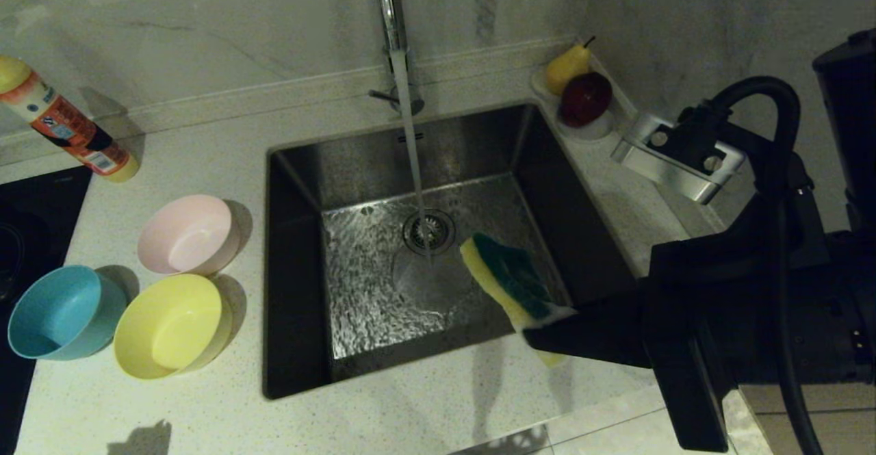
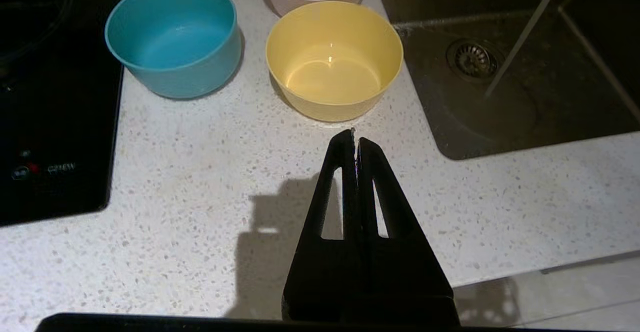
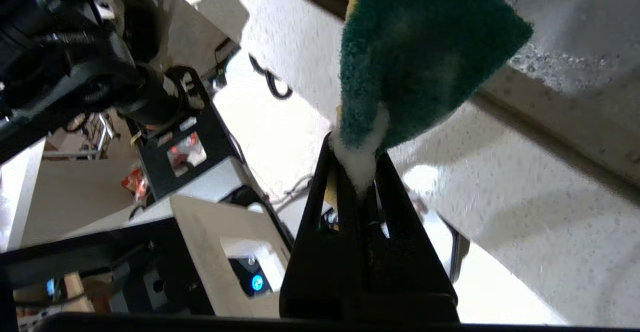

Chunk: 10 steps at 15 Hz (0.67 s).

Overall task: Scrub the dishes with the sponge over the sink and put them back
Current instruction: Pick up a bowl and the sponge

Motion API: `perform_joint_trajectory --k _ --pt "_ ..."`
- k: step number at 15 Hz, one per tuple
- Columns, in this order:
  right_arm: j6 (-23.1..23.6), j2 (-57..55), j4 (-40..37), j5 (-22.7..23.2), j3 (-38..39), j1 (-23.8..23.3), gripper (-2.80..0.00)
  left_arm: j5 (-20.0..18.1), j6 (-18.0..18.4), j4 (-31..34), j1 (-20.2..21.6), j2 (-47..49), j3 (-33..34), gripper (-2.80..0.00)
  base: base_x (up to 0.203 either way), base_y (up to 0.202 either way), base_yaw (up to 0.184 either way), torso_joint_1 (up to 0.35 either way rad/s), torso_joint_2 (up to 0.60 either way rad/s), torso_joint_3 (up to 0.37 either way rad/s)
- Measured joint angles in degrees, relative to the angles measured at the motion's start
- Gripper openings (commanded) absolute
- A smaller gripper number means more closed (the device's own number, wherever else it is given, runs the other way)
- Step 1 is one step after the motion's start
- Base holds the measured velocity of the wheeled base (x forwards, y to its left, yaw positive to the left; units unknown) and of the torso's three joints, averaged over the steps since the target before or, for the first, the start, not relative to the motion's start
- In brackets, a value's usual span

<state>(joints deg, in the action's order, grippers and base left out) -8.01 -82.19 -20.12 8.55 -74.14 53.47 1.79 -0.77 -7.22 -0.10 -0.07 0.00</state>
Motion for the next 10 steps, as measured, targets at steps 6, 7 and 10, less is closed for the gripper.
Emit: perform_joint_trajectory --k 6,7,10 --pt "0.21 0.66 -2.28 0.21 -0.63 0.91 -2.8 -0.13 1.9 0.37 0.0 0.07 0.0 -2.8 0.0 0.0 0.0 0.0 0.0 0.0" --pt "0.21 0.77 -2.61 0.21 -0.57 1.18 -2.8 -0.1 1.81 0.65 0.0 0.35 -0.48 -2.8 0.0 0.0 0.0 0.0 0.0 0.0" --pt "0.24 0.63 -2.58 0.16 -1.39 1.51 -2.8 0.99 1.04 2.76 -0.04 3.9 -12.16 -2.8 0.0 0.0 0.0 0.0 0.0 0.0"
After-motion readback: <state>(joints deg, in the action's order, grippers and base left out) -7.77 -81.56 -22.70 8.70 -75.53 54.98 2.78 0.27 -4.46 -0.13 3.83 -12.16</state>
